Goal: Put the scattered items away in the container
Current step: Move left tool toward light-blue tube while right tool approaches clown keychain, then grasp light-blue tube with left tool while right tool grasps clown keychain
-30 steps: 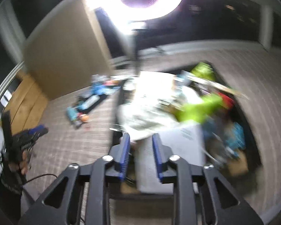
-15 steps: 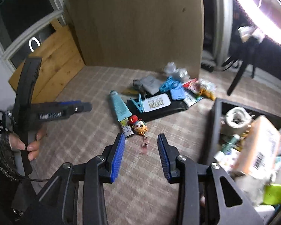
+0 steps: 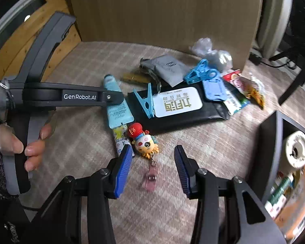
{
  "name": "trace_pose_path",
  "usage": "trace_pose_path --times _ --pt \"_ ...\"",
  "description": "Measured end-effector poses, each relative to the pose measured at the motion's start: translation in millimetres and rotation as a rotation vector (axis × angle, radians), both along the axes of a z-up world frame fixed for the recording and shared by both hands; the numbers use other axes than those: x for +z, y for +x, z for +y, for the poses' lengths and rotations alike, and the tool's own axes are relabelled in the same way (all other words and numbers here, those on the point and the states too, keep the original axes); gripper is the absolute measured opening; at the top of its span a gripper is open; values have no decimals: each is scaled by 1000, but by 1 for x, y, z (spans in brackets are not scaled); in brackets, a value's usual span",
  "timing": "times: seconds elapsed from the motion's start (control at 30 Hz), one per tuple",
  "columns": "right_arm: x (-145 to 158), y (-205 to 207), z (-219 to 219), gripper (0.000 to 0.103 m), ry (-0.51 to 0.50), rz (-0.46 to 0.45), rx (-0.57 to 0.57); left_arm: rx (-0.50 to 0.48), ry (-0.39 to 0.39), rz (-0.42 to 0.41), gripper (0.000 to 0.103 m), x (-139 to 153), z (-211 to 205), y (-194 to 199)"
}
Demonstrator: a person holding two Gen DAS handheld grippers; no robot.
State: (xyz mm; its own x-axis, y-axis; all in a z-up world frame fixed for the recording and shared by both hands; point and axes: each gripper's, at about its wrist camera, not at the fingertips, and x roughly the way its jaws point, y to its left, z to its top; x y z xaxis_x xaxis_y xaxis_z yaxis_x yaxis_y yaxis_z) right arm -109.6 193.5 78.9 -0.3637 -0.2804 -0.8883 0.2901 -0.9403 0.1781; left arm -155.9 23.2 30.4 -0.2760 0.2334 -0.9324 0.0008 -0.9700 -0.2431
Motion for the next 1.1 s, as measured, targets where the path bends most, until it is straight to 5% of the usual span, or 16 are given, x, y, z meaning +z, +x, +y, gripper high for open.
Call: trace_pose_path --times 0.43,0.53,0.6,0.77,1.1 --pt "-30 -12 -19 42 35 -22 39 -36 7 26 36 -2 18 8" --pt "-30 -14 -15 40 -16 -43 23 -31 15 29 33 -3 20 12" --pt "-30 -14 -11 28 -48 -62 12 -23 30 36 31 -3 18 15" --pt "-26 -6 2 28 -125 -63 -36 -12 84 45 17 2 8 24" --pt "6 18 32 28 -229 -21 -154 -13 64 81 13 15 -11 43"
